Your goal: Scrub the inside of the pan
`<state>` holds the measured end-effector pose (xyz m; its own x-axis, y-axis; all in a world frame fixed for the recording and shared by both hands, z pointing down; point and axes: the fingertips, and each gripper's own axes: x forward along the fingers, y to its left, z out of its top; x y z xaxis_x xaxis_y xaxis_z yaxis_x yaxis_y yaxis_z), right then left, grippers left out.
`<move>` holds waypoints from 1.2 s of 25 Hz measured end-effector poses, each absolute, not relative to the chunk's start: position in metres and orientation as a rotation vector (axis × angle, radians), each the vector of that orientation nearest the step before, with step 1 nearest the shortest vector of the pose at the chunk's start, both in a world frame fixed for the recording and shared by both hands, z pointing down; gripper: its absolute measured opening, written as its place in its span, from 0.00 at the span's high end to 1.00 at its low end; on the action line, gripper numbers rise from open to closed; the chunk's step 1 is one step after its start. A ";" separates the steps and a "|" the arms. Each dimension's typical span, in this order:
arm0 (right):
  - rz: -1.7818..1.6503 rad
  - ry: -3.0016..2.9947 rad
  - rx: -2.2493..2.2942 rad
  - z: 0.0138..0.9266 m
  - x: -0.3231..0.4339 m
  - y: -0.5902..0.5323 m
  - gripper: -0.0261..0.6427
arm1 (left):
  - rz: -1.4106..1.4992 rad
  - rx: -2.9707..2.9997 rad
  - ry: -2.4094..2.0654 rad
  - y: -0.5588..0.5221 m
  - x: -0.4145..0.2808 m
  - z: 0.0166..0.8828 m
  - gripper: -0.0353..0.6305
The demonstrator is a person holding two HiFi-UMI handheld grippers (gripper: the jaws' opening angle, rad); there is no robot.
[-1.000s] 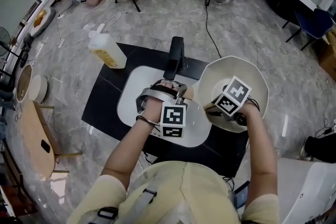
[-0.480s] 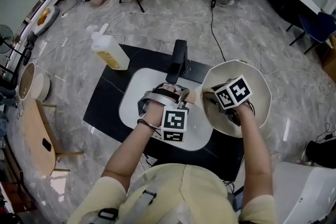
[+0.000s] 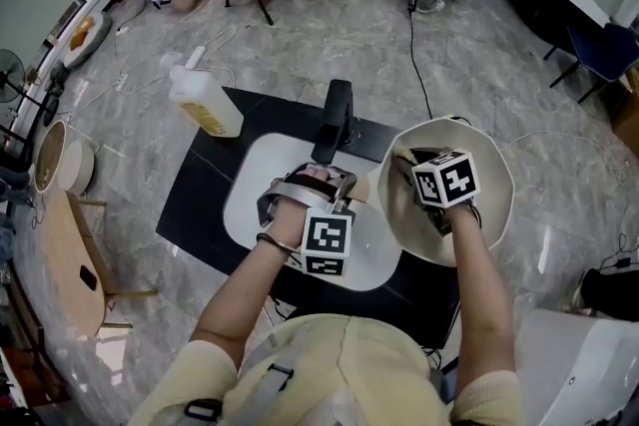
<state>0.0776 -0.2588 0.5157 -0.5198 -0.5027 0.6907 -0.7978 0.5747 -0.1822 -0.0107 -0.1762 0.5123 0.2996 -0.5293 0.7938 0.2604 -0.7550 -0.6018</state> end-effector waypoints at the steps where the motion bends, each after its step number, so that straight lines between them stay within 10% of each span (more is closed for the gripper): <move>1: 0.651 -2.222 1.055 0.515 0.081 -0.261 0.80 | -1.523 -1.905 0.240 -0.176 -0.011 0.512 0.71; 30: -0.206 -1.972 0.705 0.548 0.074 -0.224 0.79 | -1.532 -2.069 0.311 -0.175 -0.011 0.507 0.70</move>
